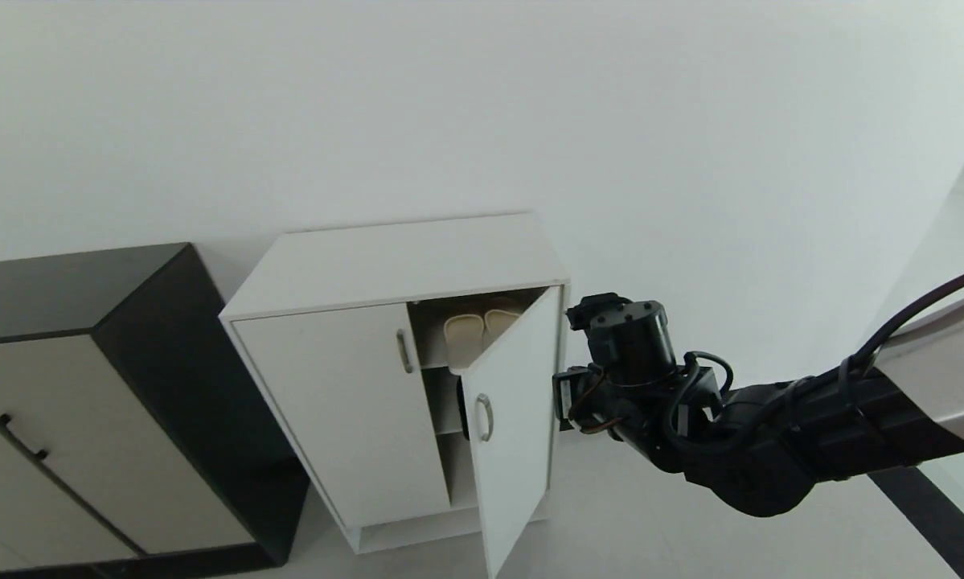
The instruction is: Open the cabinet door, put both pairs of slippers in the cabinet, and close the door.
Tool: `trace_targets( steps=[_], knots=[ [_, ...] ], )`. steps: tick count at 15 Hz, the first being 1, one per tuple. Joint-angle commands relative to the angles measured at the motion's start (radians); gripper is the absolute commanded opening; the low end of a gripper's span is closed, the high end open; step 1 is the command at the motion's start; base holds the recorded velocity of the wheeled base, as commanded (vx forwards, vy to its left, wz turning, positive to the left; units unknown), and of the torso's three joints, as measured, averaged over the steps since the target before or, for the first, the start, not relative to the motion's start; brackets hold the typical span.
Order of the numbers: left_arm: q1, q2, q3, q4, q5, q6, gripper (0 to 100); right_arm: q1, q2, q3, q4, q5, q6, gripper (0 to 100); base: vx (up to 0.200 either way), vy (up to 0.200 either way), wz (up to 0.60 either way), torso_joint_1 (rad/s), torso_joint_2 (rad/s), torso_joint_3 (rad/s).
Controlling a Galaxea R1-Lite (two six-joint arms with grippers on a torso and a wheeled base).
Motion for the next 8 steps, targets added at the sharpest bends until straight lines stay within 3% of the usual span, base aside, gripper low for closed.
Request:
trace_targets(
  steps=[1,2,8],
  knots=[
    [0.001,0.0,0.0,0.0,0.001,0.0,0,0.0,-0.001,0.001,-0.008,0.0,0.0,0,0.0,0.0,0.6,-0.002,0.02,-0.002],
    [0.001,0.0,0.0,0.0,0.004,0.0,0,0.0,0.001,0.006,-0.017,0.0,-0.001,0,0.0,0.0,0.6,-0.002,0.0,0.002],
    [0.001,0.0,0.0,0.0,0.004,0.0,0,0.0,-0.002,0.046,-0.035,0.014,-0.007,0,0.0,0.0,0.0,0.0,0.0,0.0]
  ],
)
